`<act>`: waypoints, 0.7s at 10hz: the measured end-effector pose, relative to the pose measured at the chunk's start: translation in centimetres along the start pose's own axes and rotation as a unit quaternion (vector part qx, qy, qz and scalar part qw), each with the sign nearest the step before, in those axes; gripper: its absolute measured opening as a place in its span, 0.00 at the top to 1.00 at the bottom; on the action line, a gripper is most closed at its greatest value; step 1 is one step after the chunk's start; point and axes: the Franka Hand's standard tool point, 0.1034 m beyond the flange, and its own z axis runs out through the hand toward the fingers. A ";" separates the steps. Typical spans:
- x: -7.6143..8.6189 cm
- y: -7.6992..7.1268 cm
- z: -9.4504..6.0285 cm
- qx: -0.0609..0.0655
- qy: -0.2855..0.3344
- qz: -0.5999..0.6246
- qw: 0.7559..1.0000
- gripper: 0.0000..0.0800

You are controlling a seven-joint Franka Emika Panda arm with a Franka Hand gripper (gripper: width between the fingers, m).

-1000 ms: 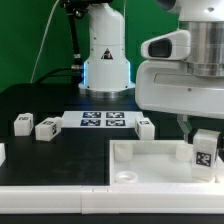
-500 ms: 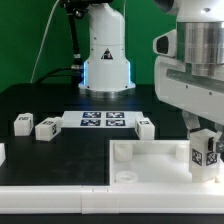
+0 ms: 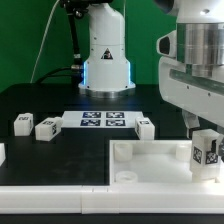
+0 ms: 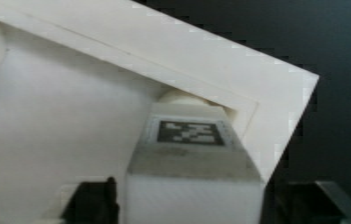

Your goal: Assemble one leg

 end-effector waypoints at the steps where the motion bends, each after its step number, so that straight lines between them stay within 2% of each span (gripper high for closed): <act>1: 0.0 0.0 0.0 0.000 0.000 -0.068 0.998 0.26; 2: -0.2 0.0 0.0 0.000 0.000 -0.105 0.995 0.21; 4: -0.2 0.0 0.0 0.000 0.001 -0.207 0.978 0.19; 7: -0.1 -0.2 0.1 0.001 0.005 -0.368 0.930 0.19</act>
Offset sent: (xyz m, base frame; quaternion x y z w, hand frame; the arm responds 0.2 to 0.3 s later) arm -0.0034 0.0045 0.0039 -0.0013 -0.0112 -0.1749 0.9845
